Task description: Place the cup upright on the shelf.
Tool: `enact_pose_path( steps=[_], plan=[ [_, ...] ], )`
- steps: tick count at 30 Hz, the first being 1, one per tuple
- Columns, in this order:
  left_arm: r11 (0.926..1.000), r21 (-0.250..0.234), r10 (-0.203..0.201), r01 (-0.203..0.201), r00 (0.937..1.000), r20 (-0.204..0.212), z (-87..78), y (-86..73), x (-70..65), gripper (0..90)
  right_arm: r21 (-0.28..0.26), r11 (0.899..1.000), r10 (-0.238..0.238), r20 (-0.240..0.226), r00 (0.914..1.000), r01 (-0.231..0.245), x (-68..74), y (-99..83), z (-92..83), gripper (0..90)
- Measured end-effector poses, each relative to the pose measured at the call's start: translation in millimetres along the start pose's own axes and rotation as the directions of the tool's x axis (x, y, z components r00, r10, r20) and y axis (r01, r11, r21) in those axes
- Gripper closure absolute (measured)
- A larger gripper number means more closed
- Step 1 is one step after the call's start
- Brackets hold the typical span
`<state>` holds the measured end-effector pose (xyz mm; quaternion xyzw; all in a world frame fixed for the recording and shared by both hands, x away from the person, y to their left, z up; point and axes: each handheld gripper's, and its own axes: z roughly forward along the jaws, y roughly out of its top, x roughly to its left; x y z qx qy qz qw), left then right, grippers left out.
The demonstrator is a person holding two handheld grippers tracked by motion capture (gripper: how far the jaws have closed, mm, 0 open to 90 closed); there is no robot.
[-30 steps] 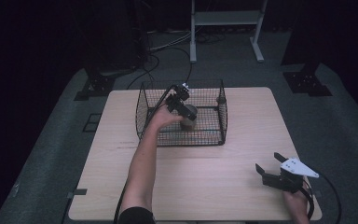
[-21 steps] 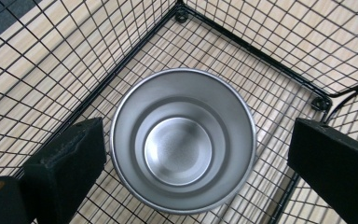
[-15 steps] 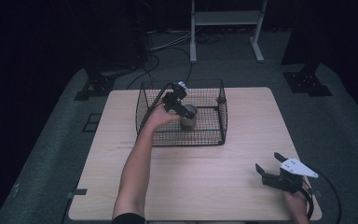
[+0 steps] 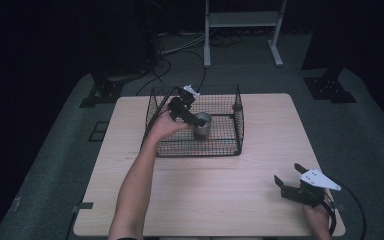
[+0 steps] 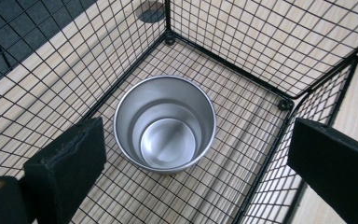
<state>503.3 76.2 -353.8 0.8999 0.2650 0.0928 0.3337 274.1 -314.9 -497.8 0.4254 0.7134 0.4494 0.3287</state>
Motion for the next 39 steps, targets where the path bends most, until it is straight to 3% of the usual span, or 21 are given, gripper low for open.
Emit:
enact_pose_path(
  steps=[22,39],
  plan=[
    [0.9964,-0.072,0.047,-0.045,0.9986,0.025,-29.7,-25.7,-25.7,3.6,0.006,1.0,-0.011,0.008,0.9999,0.011,0.9,0.2,0.5,13.4],
    [0.9909,-0.126,0.052,-0.048,0.9981,0.032,-55.8,-58.0,-39.0,3.9,0.015,1.0,-0.013,0.016,0.9998,0.013,1.9,0.4,0.8,13.4]
  ],
)
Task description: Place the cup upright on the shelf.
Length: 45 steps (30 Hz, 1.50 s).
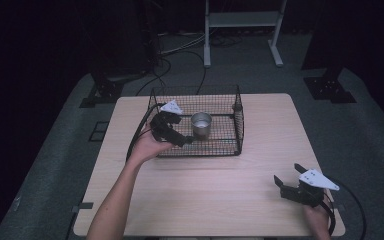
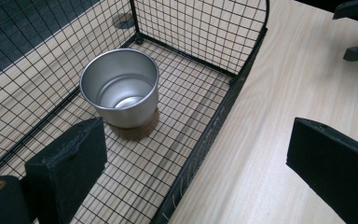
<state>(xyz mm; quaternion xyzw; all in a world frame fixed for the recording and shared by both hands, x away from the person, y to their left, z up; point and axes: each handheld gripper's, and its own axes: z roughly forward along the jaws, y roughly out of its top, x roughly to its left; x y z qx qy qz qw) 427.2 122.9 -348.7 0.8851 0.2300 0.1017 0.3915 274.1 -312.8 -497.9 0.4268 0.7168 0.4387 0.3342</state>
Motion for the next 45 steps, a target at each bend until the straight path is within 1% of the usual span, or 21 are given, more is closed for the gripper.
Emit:
enact_pose_path(
  steps=[1,8,13,15,16,19,20,21,22,25,30,31,38,41,45],
  plan=[
    [1.0,-0.008,0.005,-0.005,1.0,0.002,-2.5,-2.5,-2.5,3.9,0.001,1.0,-0.001,0.002,1.0,0.001,0.2,0.0,0.0,13.4],
    [0.9998,-0.014,0.015,-0.015,0.9998,0.012,-9.1,-9.7,-10.8,3.9,0.003,1.0,-0.001,0.002,1.0,0.001,0.3,0.0,0.1,13.4],
    [0.9993,-0.031,0.024,-0.023,0.9996,0.014,-14.1,-15.5,-17.1,3.9,0.001,1.0,-0.006,0.004,1.0,0.006,0.3,0.1,0.3,13.4],
    [0.9992,-0.036,0.016,-0.016,0.9997,0.018,-15.6,-20.4,-20.2,3.9,0.002,1.0,-0.008,0.004,1.0,0.008,0.5,0.0,0.3,13.4],
    [0.9992,-0.036,0.016,-0.016,0.9997,0.018,-15.6,-20.4,-20.2,3.9,0.002,1.0,-0.008,0.004,1.0,0.008,0.5,0.0,0.3,13.4],
    [0.9991,-0.031,0.028,-0.027,0.9995,0.018,-18.8,-28.5,-22.1,3.9,0.003,1.0,-0.01,0.005,0.9999,0.01,0.7,0.0,0.4,13.5],
    [0.9991,-0.031,0.028,-0.027,0.9995,0.018,-18.8,-28.5,-22.1,3.9,0.003,1.0,-0.01,0.005,0.9999,0.01,0.7,0.0,0.4,13.5],
    [0.9992,-0.036,0.021,-0.02,0.9996,0.018,-20.4,-32.9,-23.3,3.9,0.005,1.0,-0.009,0.005,0.9999,0.009,0.9,0.0,0.3,13.4],
    [0.9992,-0.036,0.021,-0.02,0.9996,0.018,-20.4,-32.9,-23.3,3.9,0.005,1.0,-0.009,0.005,0.9999,0.009,0.9,0.0,0.3,13.4],
    [0.9989,-0.044,0.02,-0.019,0.9997,0.014,-24.4,-40.3,-25.0,3.9,0.006,1.0,-0.007,0.008,0.9999,0.007,1.1,0.1,0.5,13.5],
    [0.9987,-0.049,0.016,-0.015,0.9998,0.014,-28.6,-46.3,-27.0,3.9,0.008,1.0,-0.011,0.009,0.9999,0.011,1.3,0.2,0.6,13.5],
    [0.9985,-0.052,0.017,-0.016,0.9998,0.012,-30.4,-49.4,-27.8,3.9,0.008,1.0,-0.013,0.01,0.9999,0.013,1.4,0.2,0.6,13.4],
    [0.9983,-0.059,0.008,-0.007,0.9999,0.013,-33.8,-58.6,-30.0,3.9,0.009,1.0,-0.014,0.011,0.9998,0.014,1.7,0.2,0.6,13.4],
    [0.9978,-0.066,0.003,-0.001,0.9995,0.032,-35.0,-62.9,-32.1,3.8,0.009,1.0,-0.014,0.011,0.9999,0.013,1.9,0.2,0.6,13.4],
    [0.9979,-0.064,0.014,-0.011,0.999,0.042,-34.0,-68.8,-37.7,3.8,0.009,1.0,-0.015,0.011,0.9998,0.015,2.0,0.2,0.7,13.4]
  ],
)
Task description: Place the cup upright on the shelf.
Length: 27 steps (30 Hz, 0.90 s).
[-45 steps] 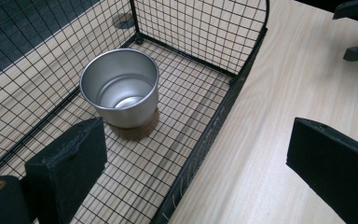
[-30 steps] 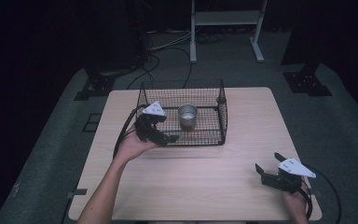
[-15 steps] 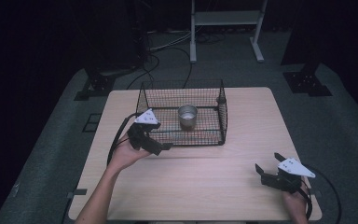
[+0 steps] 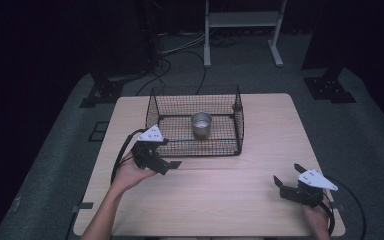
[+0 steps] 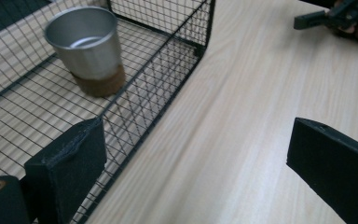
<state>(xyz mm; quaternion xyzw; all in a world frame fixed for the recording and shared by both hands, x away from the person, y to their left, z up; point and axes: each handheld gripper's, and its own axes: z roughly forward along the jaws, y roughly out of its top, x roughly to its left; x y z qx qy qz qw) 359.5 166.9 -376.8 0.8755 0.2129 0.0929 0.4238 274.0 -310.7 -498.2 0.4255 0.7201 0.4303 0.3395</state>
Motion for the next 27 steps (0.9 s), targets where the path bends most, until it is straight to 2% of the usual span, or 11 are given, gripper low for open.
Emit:
enact_pose_path(
  steps=[8,12,20,27],
  plan=[
    [1.0,0.001,0.002,-0.002,1.0,0.004,0.6,-9.7,-6.7,3.3,0.002,1.0,-0.004,0.003,1.0,0.004,0.3,0.1,0.0,13.4],
    [0.9999,-0.012,-0.003,0.003,1.0,-0.003,-0.2,-19.2,-10.1,3.2,0.004,1.0,-0.005,0.004,1.0,0.005,0.3,0.1,0.0,13.4],
    [1.0,-0.006,-0.001,0.001,0.9999,-0.013,1.0,-31.7,-14.9,3.2,0.007,1.0,-0.006,0.004,1.0,0.006,0.8,0.1,0.1,13.4],
    [0.9998,-0.017,-0.007,0.007,1.0,-0.004,1.1,-42.2,-20.9,3.1,0.008,1.0,-0.006,0.004,1.0,0.006,0.8,0.1,0.2,13.4]
  ],
)
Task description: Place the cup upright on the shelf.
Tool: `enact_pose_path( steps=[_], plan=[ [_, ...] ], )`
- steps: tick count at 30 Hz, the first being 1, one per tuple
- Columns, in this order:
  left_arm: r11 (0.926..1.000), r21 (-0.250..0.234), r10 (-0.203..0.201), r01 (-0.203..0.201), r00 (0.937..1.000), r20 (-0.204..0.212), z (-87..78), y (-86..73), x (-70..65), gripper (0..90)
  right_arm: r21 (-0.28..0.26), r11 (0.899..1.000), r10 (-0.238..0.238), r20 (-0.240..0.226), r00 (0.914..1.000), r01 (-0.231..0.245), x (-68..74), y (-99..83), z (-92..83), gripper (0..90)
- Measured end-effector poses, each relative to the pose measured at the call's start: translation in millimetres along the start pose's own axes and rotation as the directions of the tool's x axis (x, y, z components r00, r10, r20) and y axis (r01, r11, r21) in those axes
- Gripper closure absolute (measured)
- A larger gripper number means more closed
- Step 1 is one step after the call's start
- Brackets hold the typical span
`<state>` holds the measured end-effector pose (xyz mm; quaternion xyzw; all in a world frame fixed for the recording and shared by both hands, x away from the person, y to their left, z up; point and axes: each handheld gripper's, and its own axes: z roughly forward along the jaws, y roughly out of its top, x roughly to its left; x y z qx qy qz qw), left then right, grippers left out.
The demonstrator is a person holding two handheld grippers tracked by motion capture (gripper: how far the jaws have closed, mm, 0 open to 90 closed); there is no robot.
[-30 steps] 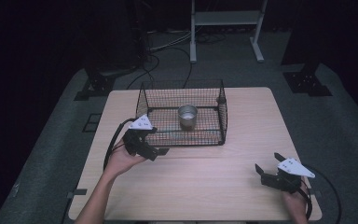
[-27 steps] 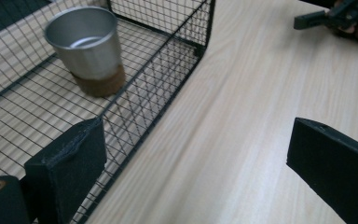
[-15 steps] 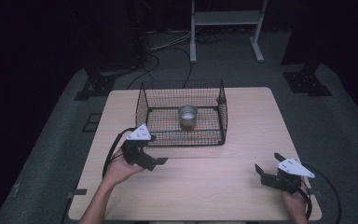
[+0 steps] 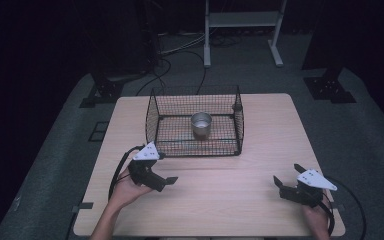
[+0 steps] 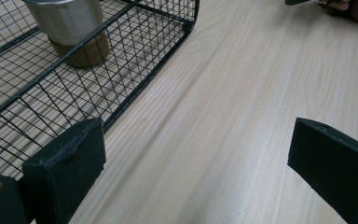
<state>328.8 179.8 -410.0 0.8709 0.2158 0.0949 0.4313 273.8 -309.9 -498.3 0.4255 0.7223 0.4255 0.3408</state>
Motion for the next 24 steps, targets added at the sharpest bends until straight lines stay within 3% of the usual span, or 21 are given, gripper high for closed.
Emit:
enact_pose_path(
  steps=[9,16,24],
  plan=[
    [0.9999,0.003,0.016,-0.016,0.9998,-0.01,-0.1,-11.6,-10.3,3.1,0.0,1.0,-0.002,0.0,1.0,0.002,0.2,0.0,0.1,13.4],
    [0.9999,-0.011,0.002,-0.002,0.9997,-0.023,-2.1,-21.4,-13.1,3.1,-0.001,1.0,-0.003,0.001,1.0,0.003,0.4,0.0,0.0,13.4],
    [0.994,-0.102,-0.047,0.039,0.9958,-0.079,-10.4,-45.8,-22.9,2.0,0.0,1.0,0.005,-0.002,1.0,-0.005,-0.3,0.0,-0.2,13.4]
  ],
)
